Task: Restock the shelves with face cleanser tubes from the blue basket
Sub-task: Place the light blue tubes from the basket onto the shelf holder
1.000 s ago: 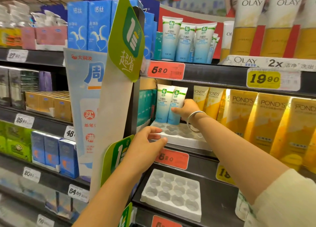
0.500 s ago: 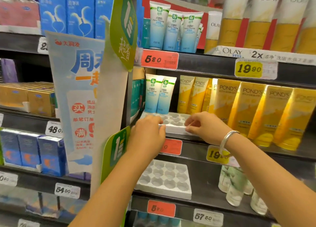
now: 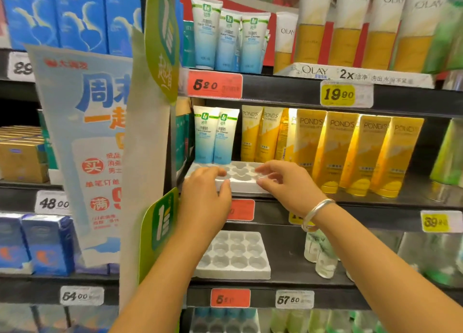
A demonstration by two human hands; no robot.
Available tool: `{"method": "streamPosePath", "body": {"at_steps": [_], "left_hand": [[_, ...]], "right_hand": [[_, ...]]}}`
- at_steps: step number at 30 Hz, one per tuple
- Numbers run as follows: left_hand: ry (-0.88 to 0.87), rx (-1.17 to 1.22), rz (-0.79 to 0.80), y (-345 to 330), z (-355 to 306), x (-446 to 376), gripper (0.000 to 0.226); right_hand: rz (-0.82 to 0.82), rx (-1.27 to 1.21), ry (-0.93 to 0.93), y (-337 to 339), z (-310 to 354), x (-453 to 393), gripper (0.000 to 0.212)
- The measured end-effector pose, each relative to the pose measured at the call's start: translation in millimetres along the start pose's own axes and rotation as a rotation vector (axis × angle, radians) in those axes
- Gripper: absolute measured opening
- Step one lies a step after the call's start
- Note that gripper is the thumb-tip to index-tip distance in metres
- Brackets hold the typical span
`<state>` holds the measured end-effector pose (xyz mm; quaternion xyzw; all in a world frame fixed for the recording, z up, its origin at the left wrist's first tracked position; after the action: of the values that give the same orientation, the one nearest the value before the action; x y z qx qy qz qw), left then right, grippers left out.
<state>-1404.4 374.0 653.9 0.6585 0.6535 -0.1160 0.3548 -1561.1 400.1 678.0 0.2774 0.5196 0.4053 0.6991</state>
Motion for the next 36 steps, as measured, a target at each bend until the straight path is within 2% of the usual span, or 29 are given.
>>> {"method": "streamPosePath", "body": {"at_steps": [2,5,7,9,14,19,27,30,36], "left_hand": [[-0.022,0.197,-0.067,13,-10,0,0.018],[-0.008,0.492,0.028,25,-24,-3,0.013],[0.046,0.640,0.124,19,-18,8,0.020],[0.152,0.687,0.216,3,0,34,0.022],[0.419,0.736,0.359,-46,38,115,0.027],[0.714,0.712,0.548,-106,53,212,0.021],[0.980,0.657,0.899,-226,-22,378,0.018],[1.038,0.647,0.945,-257,-54,431,0.019],[1.110,0.569,1.148,-315,-112,529,0.015]], "right_hand": [[-0.148,-0.117,0.006,16,8,4,0.022],[-0.266,-0.354,-0.013,41,13,15,0.012],[-0.226,-0.496,-0.070,39,7,38,0.012],[-0.127,-0.556,-0.155,20,-9,75,0.014],[0.109,-0.662,-0.510,-24,-70,180,0.014],[0.211,-0.765,-0.875,-53,-132,308,0.014],[0.056,-0.802,-1.396,-1,-227,543,0.011],[-0.013,-0.805,-1.538,27,-249,616,0.016],[-0.175,-0.820,-1.767,79,-285,741,0.017]]}}
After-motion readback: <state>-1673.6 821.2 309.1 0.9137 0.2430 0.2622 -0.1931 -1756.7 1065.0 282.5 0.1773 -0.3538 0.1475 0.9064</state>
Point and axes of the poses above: each hand's wrist, its own x-axis away from the middle knuckle, its own y-axis out of the back of the hand, z = x × y, the point moved 2 cm from there along -x, towards the middle knuckle, and after that the axes turned 12 degrees about x, right-handed, at the moved point
